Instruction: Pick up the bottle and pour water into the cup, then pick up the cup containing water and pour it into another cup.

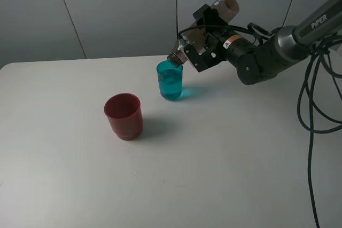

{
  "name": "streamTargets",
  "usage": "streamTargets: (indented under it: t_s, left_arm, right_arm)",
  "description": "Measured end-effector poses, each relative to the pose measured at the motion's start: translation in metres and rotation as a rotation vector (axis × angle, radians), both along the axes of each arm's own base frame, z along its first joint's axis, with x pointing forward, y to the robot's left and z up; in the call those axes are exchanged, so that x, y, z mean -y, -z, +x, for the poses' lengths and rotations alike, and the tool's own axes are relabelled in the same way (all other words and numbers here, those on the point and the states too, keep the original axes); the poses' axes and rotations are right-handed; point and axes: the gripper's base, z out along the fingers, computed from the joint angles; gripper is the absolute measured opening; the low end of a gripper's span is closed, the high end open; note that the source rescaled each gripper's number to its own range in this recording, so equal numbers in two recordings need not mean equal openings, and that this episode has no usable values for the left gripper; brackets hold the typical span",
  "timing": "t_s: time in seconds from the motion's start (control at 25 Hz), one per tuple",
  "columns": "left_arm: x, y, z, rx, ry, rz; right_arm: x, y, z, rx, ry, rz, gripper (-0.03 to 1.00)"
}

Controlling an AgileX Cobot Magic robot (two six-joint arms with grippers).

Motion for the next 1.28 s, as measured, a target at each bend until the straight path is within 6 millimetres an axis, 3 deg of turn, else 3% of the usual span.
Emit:
streamTargets:
  t_s: [0.24, 0.56, 0.76, 1.28]
  left_arm:
    - [0.0, 0.0, 0.0, 0.0, 0.0, 0.0]
    - [0.0, 0.0, 0.0, 0.001, -0.003, -0.006]
    - [0.0, 0.0, 0.0, 0.001, -0.003, -0.006]
    - [0.0, 0.0, 0.0, 0.001, -0.003, -0.006]
  right_arm:
    - [0.0, 0.0, 0.0, -0.01, 0.002, 0.026, 0.01]
    - [0.005, -0.021, -0.009, -0.232, 0.06, 0.358, 0.01]
    - [0.016, -0.016, -0.019, -0.396, 0.135, 0.578, 0.01]
    - [0.079, -0.017, -0.008, -0.684, 0.363, 1.621, 0.01]
